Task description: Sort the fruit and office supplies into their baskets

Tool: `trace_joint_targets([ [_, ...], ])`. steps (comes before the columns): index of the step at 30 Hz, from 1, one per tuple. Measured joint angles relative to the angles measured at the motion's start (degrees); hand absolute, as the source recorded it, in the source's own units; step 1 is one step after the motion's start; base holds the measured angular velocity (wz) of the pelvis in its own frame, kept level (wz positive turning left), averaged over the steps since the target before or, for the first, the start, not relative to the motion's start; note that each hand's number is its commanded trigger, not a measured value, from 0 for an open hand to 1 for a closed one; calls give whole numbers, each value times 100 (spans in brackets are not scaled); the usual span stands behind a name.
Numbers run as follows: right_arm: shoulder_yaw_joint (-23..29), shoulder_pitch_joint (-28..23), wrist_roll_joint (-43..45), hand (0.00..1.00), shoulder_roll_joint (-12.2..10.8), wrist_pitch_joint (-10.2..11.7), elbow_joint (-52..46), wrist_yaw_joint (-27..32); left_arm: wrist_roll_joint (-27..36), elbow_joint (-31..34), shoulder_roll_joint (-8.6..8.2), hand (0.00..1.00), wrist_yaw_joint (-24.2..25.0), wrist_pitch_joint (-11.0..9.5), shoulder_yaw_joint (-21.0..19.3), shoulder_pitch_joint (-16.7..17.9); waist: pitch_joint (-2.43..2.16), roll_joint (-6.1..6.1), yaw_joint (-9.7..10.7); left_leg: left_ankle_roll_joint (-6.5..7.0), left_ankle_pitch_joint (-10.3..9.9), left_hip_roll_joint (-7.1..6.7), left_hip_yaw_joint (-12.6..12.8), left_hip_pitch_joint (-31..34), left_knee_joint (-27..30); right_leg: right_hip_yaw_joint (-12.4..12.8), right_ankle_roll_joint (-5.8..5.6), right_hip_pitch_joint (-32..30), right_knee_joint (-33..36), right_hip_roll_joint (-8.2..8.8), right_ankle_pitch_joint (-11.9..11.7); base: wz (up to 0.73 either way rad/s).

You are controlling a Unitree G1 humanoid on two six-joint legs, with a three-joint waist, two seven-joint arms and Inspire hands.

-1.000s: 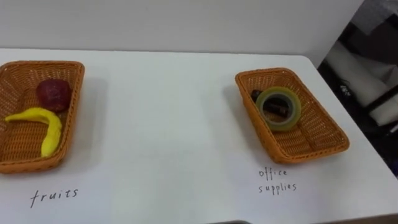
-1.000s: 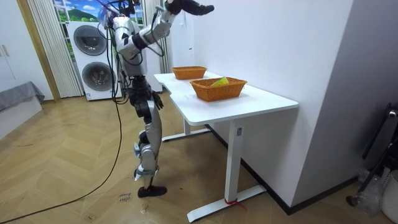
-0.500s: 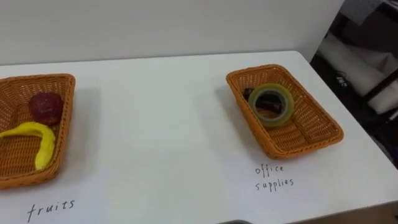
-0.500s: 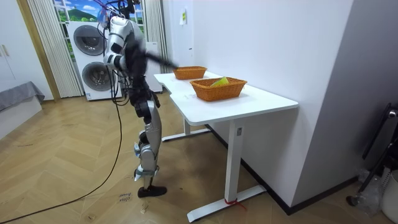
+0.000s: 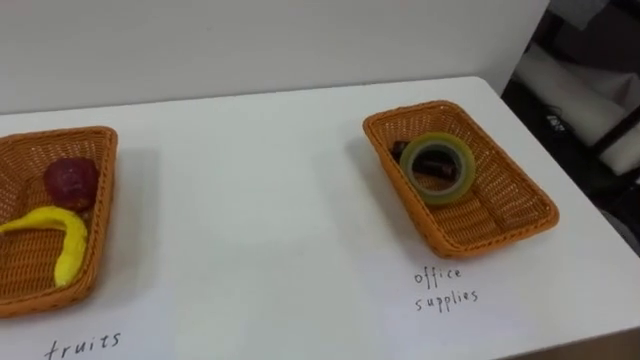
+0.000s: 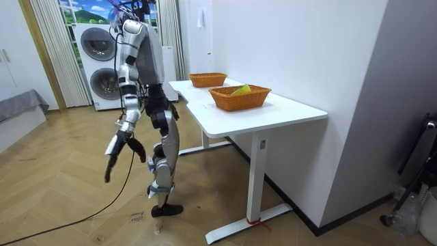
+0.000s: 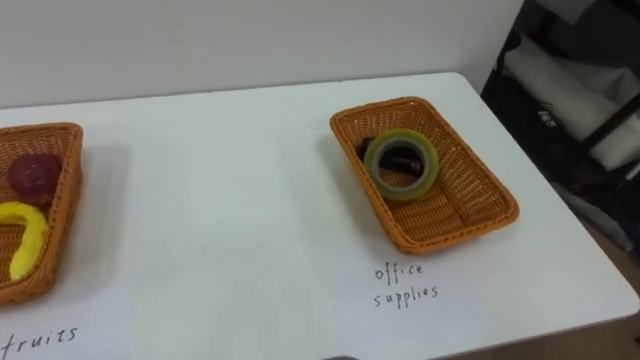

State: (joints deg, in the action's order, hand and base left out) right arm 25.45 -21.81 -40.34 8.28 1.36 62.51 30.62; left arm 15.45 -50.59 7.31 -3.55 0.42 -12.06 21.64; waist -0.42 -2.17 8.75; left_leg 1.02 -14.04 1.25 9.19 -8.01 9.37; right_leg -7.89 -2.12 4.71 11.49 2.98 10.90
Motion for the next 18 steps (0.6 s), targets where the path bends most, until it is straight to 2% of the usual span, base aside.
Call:
trace_joint_targets([
  [4,-1048,168,1977,0,64,-246,184,-1010,-75,-136,20,0,71,34,62,-106,5,37,-347,-15,-35,23,162,-36,8,152,20,-91,80,-31,14,-24],
  [7,-1535,568,3190,0,146,-273,177,-1574,-338,-185,28,0,68,36,286,-215,5,53,-474,-8,-39,10,137,-27,26,128,16,-70,61,-26,11,5],
  [10,-1815,919,4023,0,140,-263,37,-2000,-501,-198,34,0,59,36,435,-224,12,79,-560,-15,-42,6,78,-48,23,59,17,24,-13,-44,0,12],
  [16,-2303,1126,4664,0,120,-261,-27,-2332,-494,-229,30,0,-105,56,559,-239,20,132,-835,-31,-47,7,-85,-50,23,-87,21,129,-173,-57,-3,13],
  [18,-2386,1150,4768,0,119,-260,-43,-2343,-527,-229,27,0,-129,57,563,-267,41,157,-907,-32,-47,7,-105,-38,24,-109,22,126,-172,-55,-5,3],
])
